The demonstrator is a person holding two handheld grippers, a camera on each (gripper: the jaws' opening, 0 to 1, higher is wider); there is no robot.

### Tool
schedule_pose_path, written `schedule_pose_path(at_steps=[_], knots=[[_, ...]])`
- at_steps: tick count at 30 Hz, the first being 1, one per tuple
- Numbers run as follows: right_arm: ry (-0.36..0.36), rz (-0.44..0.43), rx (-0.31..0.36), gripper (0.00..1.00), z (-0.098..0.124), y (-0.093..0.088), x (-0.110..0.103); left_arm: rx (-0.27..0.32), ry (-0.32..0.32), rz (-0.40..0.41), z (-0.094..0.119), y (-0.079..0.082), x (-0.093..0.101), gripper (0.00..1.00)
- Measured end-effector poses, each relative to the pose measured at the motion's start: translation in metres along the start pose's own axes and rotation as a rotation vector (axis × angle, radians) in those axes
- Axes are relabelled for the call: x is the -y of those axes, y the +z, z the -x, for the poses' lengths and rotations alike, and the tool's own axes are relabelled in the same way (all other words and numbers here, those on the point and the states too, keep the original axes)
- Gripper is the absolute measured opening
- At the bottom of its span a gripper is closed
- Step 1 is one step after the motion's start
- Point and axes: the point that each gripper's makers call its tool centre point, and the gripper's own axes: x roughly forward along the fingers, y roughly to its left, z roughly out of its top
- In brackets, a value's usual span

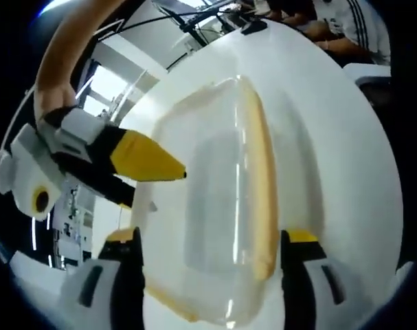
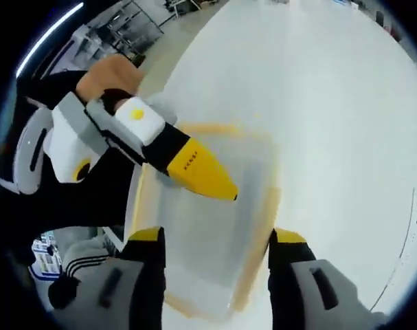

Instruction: Snap each plastic latch of the storage box into its locked position after aligning the lid with the box until every specified latch is closed and the lid sits flush.

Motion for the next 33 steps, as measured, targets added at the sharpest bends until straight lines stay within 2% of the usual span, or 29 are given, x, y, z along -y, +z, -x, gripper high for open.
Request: schedule_pose_path(at_steps=[3,6,8,9,10,13,17,24,30,33], knots=[[0.012,0.000,-0.020,0.53,-0.0005,0.0004,0.0026,0.000,0.000,0.003,0.0003,-0.0006,-0.0001,0.80],[0.030,-0.024,-0.001,0.49,0.0001,-0.0011,0.0022,-0.012,-0.004,0.004,-0.0004,-0.0010,-0.0010,0.81],[0.032,-0.029,-0.019,0.48,-0.0007,0.0000,0.0022,-0.018,-0.010,0.003,-0.0016,-0.0004,-0.0017,0.82],[0.059,-0.039,-0.040,0.47,0.0000,-0.0017,-0.0009,-0.020,-0.013,0.003,-0.0018,-0.0005,-0.0019,0.82],[0.057,-0.046,-0.042,0.46,0.0018,0.0017,0.0044,-0.024,-0.021,0.001,-0.0024,-0.0002,-0.0014,0.82],[0.065,-0.046,-0.053,0.46,0.0035,0.0017,0.0013,-0.028,-0.024,0.007,-0.0022,-0.0012,-0.0017,0.83],[0.084,-0.056,-0.033,0.49,0.0060,0.0009,0.0007,-0.040,-0.024,0.000,-0.0025,-0.0003,-0.0009,0.83],[0.091,-0.032,0.053,0.56,0.0078,0.0010,0.0029,-0.013,-0.024,-0.007,-0.0022,-0.0005,-0.0021,0.85],[0.083,0.003,0.240,0.59,0.0070,0.0023,0.0040,0.080,-0.008,0.010,-0.0010,0.0026,-0.0023,0.85],[0.040,0.013,0.324,0.59,0.0066,-0.0002,-0.0004,0.120,0.018,0.033,-0.0003,0.0050,-0.0018,0.84]])
